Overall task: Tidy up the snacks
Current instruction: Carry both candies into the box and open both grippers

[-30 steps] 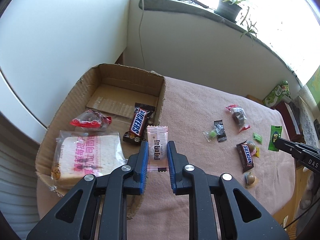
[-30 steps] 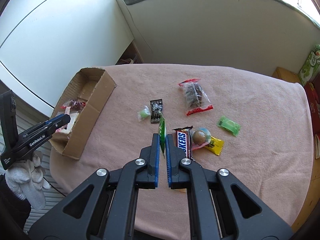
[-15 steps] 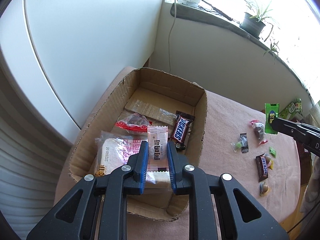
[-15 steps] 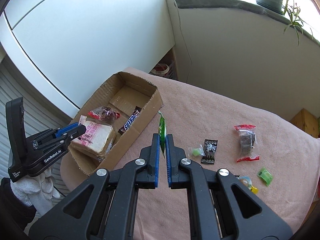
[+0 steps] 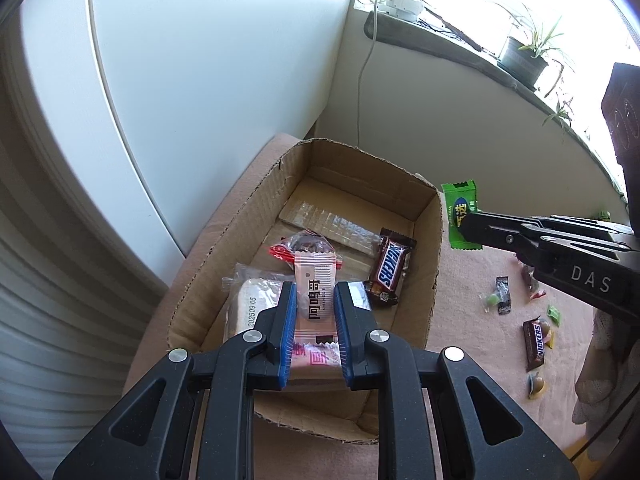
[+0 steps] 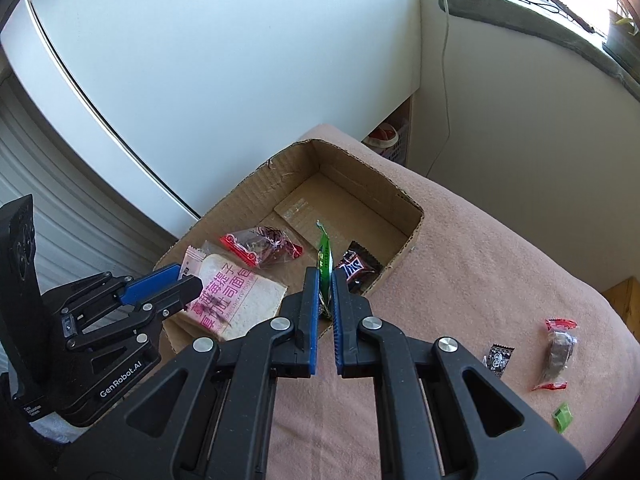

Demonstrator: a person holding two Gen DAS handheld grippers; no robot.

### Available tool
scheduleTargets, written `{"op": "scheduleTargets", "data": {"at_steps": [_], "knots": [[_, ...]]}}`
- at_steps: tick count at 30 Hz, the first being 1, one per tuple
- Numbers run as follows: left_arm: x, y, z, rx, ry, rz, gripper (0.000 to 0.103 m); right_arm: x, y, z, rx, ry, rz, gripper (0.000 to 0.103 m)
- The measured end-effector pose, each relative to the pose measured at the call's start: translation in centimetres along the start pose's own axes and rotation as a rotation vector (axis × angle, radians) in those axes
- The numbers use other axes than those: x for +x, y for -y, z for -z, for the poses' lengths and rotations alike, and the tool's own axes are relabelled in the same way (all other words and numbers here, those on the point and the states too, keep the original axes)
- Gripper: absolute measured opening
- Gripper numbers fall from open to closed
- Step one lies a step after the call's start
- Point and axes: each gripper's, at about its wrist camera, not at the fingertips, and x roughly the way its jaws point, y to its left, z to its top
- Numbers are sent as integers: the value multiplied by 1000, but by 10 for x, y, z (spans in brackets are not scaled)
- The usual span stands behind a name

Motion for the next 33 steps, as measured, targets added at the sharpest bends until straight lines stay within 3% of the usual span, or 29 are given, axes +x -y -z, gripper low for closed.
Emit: {"op": "scheduleTargets", "data": {"at_steps": [16, 18, 20, 22, 23, 28, 33], "knots": [[0, -2, -1, 5, -2, 0, 18, 19, -12, -10, -4, -22, -26, 6], [0, -2, -1, 6, 0, -7, 25, 18, -11, -11, -3, -23, -21, 9], [-1, -1, -1, 4, 2, -8, 40, 17, -11, -11, -4, -20, -6, 32], [-1, -1, -1, 3, 3, -17, 48, 14, -9, -11, -4, -6, 12, 53], [-2, -1, -1, 4, 6, -22, 49, 12, -9, -11, -3, 2, 16, 59], [-2, 0, 0, 9, 5, -38, 55, 7, -7, -12, -7, 13, 37, 70], [-2, 4, 1, 21, 3, -35, 55, 1, 0, -10, 8, 18, 50, 71]]}}
